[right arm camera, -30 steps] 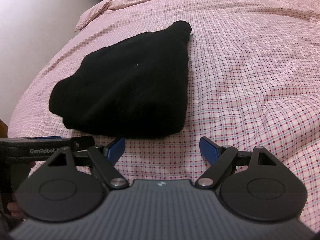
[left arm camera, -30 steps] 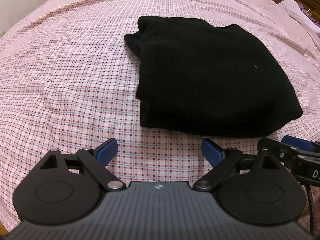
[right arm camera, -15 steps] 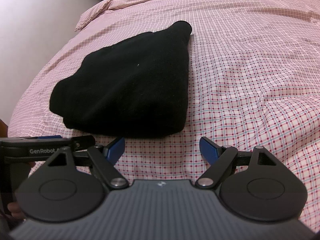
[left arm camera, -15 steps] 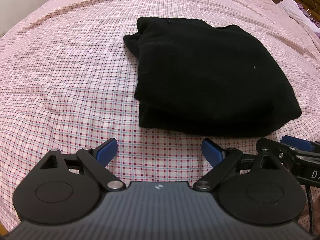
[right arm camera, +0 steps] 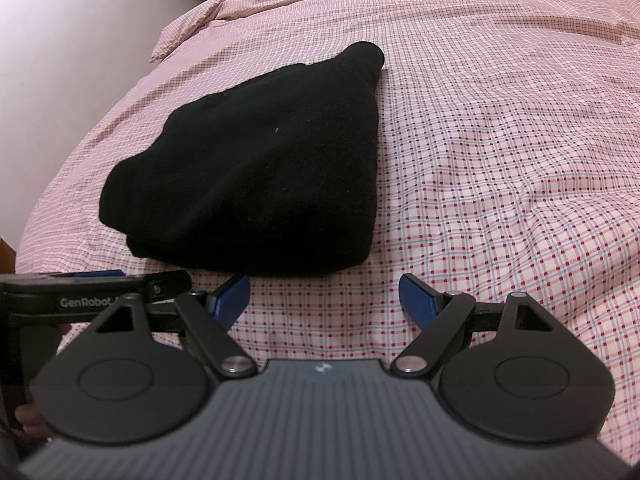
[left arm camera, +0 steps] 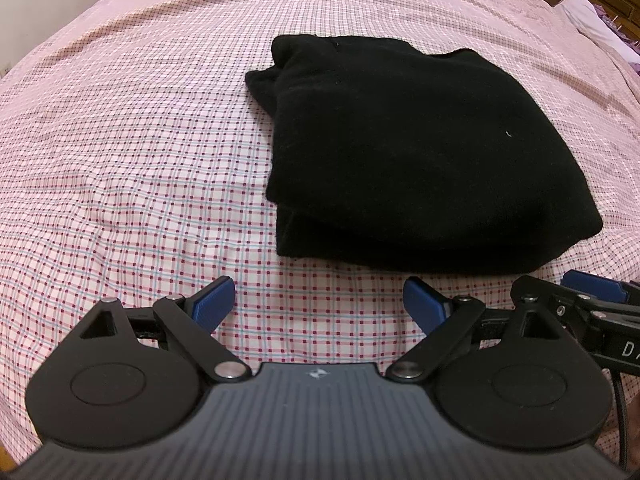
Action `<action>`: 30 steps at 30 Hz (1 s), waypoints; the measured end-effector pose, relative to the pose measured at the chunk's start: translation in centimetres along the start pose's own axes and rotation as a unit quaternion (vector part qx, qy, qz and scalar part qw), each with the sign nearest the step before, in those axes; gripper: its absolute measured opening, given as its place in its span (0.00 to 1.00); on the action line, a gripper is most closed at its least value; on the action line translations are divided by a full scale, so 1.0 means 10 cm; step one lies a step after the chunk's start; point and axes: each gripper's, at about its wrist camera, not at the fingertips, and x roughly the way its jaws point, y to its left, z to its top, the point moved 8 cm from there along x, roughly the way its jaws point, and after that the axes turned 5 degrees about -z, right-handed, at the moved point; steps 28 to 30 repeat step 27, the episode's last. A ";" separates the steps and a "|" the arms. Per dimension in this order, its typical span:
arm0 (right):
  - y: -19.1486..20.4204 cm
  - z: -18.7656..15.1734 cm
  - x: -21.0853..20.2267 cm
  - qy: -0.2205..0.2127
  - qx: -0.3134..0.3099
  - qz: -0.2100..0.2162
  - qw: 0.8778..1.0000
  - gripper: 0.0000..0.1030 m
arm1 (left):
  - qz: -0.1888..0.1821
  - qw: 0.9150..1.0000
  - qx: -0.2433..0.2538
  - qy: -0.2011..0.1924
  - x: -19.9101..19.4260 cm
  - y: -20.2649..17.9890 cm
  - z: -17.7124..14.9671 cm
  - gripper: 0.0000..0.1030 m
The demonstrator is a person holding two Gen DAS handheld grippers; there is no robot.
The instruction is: Fold small clothes
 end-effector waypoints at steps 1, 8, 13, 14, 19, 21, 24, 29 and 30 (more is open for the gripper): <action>0.00 0.00 0.00 0.000 0.000 0.000 1.000 0.81 | 0.000 1.000 0.000 0.000 0.00 0.00 0.00 0.91; 0.00 0.00 0.00 0.000 0.000 0.000 1.000 0.81 | -0.001 1.000 0.000 0.002 0.01 0.00 0.01 0.91; 0.00 0.00 0.00 0.000 0.000 0.000 1.000 0.81 | -0.001 1.000 -0.001 0.003 0.01 0.00 0.01 0.91; 0.00 0.00 0.00 0.000 0.000 0.000 1.000 0.81 | -0.001 1.000 -0.001 0.002 0.01 -0.01 0.01 0.91; 0.00 0.00 -0.01 0.000 0.000 0.000 1.000 0.81 | 0.000 1.000 -0.001 0.002 0.01 0.00 0.01 0.91; 0.00 0.00 -0.01 -0.001 0.000 0.000 1.000 0.81 | 0.000 1.000 -0.001 0.003 0.01 0.00 0.01 0.91; 0.00 0.00 -0.01 0.000 0.000 0.000 1.000 0.81 | 0.000 1.000 0.001 0.002 0.01 0.00 0.01 0.91; 0.00 0.00 -0.01 -0.001 0.000 0.000 1.000 0.81 | 0.002 1.000 0.002 0.001 0.01 -0.01 0.00 0.91; 0.00 0.00 -0.01 -0.001 0.000 0.000 1.000 0.81 | 0.002 1.000 0.002 0.001 0.01 -0.01 0.00 0.91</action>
